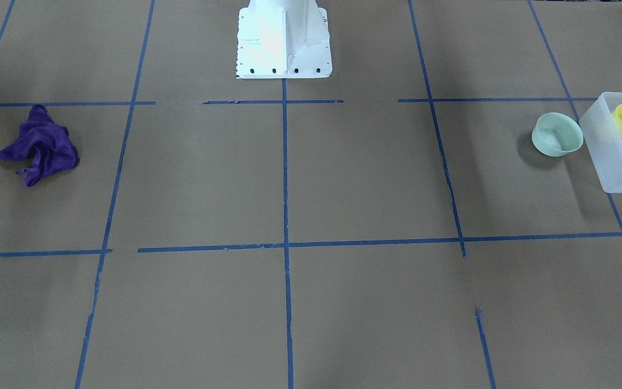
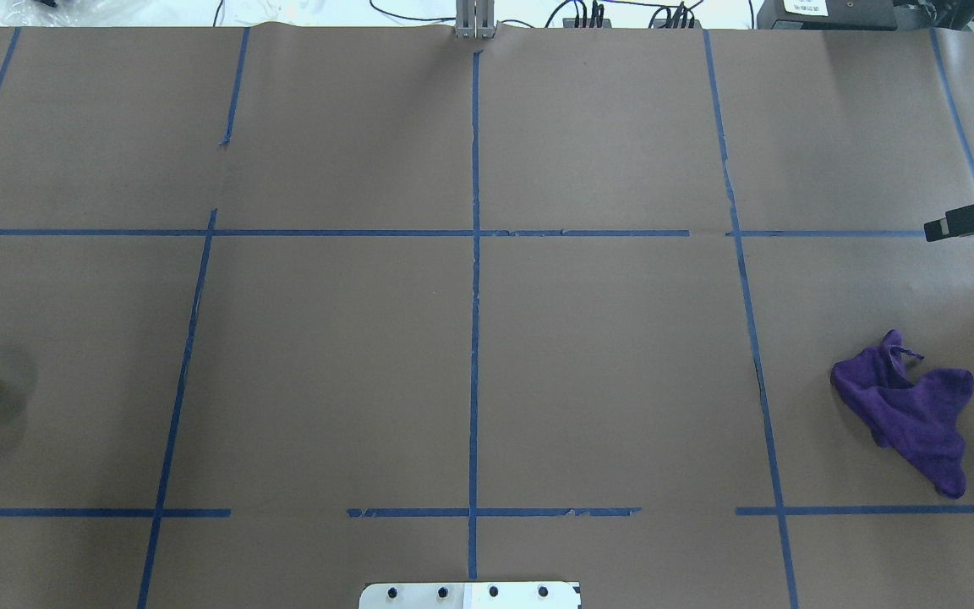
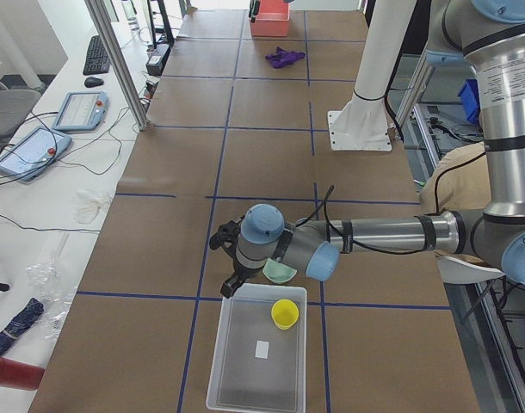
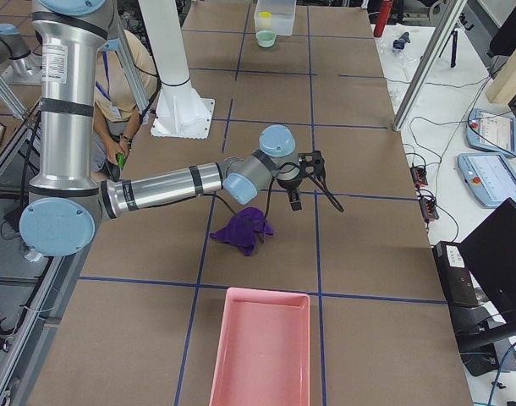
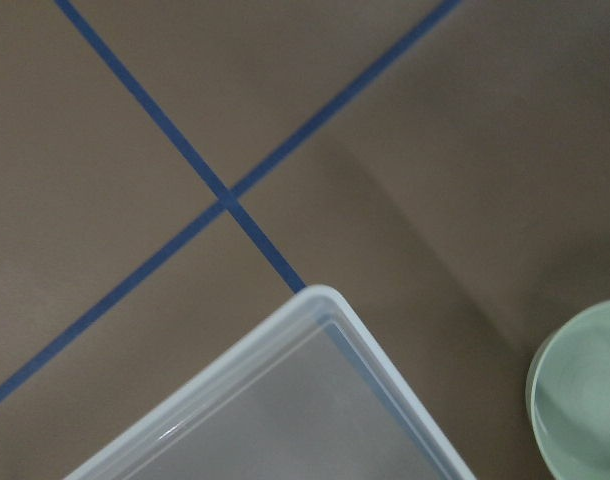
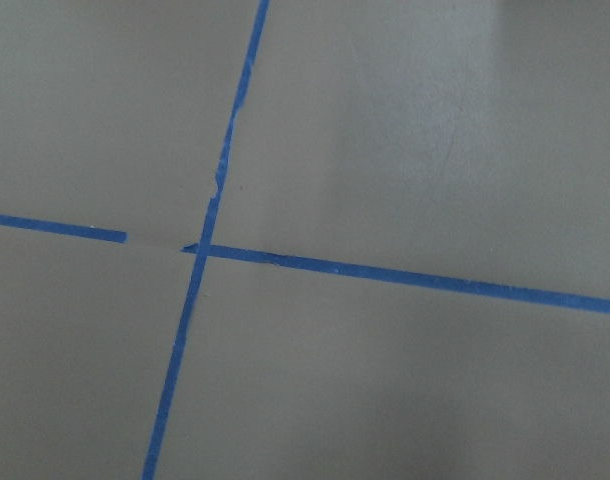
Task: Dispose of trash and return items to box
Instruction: 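Reach the right gripper down to the purple cloth and grasp it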
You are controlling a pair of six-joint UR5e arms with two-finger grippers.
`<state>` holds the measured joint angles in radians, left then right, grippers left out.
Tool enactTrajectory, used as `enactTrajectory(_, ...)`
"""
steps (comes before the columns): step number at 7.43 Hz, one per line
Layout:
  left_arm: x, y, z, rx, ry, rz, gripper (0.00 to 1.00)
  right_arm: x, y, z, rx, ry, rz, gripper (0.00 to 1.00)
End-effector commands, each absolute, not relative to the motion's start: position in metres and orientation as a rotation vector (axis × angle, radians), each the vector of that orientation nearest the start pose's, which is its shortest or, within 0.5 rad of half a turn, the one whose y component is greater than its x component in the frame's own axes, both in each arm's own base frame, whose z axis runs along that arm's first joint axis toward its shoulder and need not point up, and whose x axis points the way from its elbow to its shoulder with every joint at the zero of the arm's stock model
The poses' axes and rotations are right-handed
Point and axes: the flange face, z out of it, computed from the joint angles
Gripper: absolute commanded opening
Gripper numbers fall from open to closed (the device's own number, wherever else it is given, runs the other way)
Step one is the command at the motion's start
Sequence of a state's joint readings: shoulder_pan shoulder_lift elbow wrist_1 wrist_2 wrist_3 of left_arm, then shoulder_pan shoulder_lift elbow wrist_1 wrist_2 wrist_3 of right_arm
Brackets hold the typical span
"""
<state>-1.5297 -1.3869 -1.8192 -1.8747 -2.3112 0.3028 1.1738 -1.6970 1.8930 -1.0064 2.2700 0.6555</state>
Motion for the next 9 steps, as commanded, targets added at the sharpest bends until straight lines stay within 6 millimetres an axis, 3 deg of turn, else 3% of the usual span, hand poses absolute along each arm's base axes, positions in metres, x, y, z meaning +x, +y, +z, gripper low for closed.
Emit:
enactTrajectory(1, -0.074, -0.438, 0.55, 0.492, 0.666, 0.408, 1.0, -0.158, -0.393, 0.526, 0.243, -0.814, -0.025, 1.0)
enactTrajectory(2, -0.076, -0.449, 0.539, 0.516, 0.66, 0.413, 1.0, -0.183, -0.361, 0.541, 0.254, -0.818, -0.025, 1.0)
enactTrajectory(3, -0.075, -0.456, 0.534, 0.528, 0.658, 0.419, 1.0, -0.221, -0.333, 0.55, 0.279, -0.8, -0.003, 0.99)
enactTrajectory(4, -0.075, -0.462, 0.532, 0.533, 0.657, 0.42, 1.0, -0.246, -0.32, 0.565, 0.302, -0.746, -0.035, 0.95)
enactTrajectory(5, -0.075, -0.466, 0.527, 0.541, 0.654, 0.424, 1.0, -0.245, -0.307, 0.577, 0.286, -0.721, -0.071, 0.81)
enactTrajectory(6, -0.075, -0.466, 0.527, 0.543, 0.654, 0.425, 1.0, -0.246, -0.302, 0.586, 0.294, -0.692, -0.124, 0.73)
enactTrajectory(7, -0.076, -0.468, 0.523, 0.55, 0.652, 0.425, 1.0, -0.243, -0.3, 0.593, 0.299, -0.674, -0.161, 0.5)
enactTrajectory(8, -0.076, -0.468, 0.522, 0.552, 0.653, 0.427, 1.0, -0.243, -0.3, 0.593, 0.301, -0.671, -0.166, 0.09)
enactTrajectory(9, -0.076, -0.468, 0.522, 0.552, 0.652, 0.426, 1.0, -0.242, -0.3, 0.594, 0.303, -0.669, -0.171, 0.0)
